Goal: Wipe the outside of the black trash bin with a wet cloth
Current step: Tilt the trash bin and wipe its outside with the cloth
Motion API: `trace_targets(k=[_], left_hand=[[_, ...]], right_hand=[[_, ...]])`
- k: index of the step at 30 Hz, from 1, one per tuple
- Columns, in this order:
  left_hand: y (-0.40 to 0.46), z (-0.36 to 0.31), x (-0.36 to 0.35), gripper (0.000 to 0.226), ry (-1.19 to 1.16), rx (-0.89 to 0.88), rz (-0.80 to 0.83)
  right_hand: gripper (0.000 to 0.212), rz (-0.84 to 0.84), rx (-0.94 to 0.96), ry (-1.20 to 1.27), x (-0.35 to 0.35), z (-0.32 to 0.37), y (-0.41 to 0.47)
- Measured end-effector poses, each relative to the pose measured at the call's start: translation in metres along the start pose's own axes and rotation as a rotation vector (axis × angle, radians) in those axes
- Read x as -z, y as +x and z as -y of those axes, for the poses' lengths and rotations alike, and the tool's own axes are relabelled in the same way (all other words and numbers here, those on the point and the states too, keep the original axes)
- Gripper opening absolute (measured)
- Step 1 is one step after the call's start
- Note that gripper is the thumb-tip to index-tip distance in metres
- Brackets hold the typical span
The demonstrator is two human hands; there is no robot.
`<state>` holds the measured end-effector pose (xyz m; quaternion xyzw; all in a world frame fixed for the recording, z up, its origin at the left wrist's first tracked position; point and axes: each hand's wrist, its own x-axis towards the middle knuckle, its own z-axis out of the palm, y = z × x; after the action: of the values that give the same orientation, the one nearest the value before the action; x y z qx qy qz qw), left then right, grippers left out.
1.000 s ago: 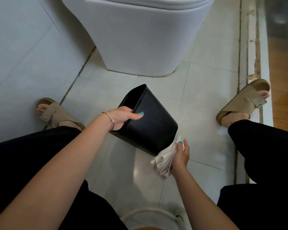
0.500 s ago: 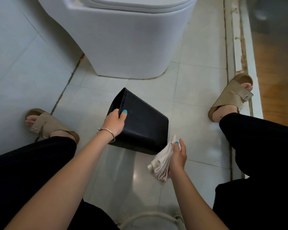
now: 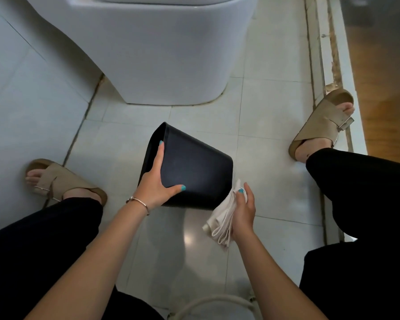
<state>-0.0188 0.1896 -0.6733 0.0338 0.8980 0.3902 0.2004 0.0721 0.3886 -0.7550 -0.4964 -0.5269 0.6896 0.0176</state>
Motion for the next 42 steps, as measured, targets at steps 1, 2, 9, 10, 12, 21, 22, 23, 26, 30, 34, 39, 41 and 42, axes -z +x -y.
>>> trace_targets(k=[1,2,9,10,12,21,22,23,26,30,34,39,41,42], left_hand=[[-0.002,0.002,-0.001,0.120,-0.016,0.003,-0.018],[-0.003,0.003,-0.002,0.118,-0.028,0.003,-0.038],[-0.006,-0.013,-0.018,0.108,-0.064,0.020,-0.123],[-0.006,-0.013,-0.019,0.108,-0.070,0.020,-0.126],[-0.005,-0.014,-0.020,0.108,-0.085,0.024,-0.127],[-0.004,-0.020,-0.018,0.106,-0.102,0.056,-0.152],[-0.004,-0.019,-0.018,0.106,-0.102,0.058,-0.153],[-0.004,-0.017,-0.017,0.106,-0.105,0.059,-0.155],[-0.005,-0.013,-0.015,0.107,-0.129,0.058,-0.169],[-0.004,-0.011,-0.013,0.108,-0.173,0.114,-0.212],[-0.003,-0.012,-0.009,0.108,-0.198,0.145,-0.218],[-0.004,-0.016,-0.009,0.109,-0.153,0.118,-0.200],[-0.004,-0.015,-0.011,0.109,-0.142,0.123,-0.208],[-0.004,-0.014,-0.011,0.109,-0.144,0.129,-0.213]], right_hand=[[0.036,0.002,0.022,-0.031,0.000,0.000,0.000],[0.036,0.001,0.049,-0.084,-0.001,-0.002,0.001],[0.041,0.007,0.254,-0.460,-0.007,-0.011,-0.006],[0.040,0.011,0.273,-0.469,-0.009,-0.012,-0.008],[0.038,0.032,0.308,-0.485,-0.013,-0.013,-0.012],[0.037,0.167,0.377,-0.419,-0.032,-0.004,-0.035],[0.037,0.197,0.375,-0.399,-0.033,-0.004,-0.037],[0.036,0.228,0.375,-0.384,-0.034,-0.003,-0.038],[0.032,0.301,0.355,-0.173,-0.026,0.007,-0.032],[0.028,0.131,0.168,0.218,0.003,0.019,-0.011],[0.059,0.064,0.016,0.166,0.020,0.018,-0.003],[0.062,0.204,0.144,-0.019,0.007,0.012,-0.009],[0.054,0.245,0.162,-0.009,0.000,0.014,-0.011],[0.051,0.253,0.162,0.006,-0.003,0.015,-0.011]])
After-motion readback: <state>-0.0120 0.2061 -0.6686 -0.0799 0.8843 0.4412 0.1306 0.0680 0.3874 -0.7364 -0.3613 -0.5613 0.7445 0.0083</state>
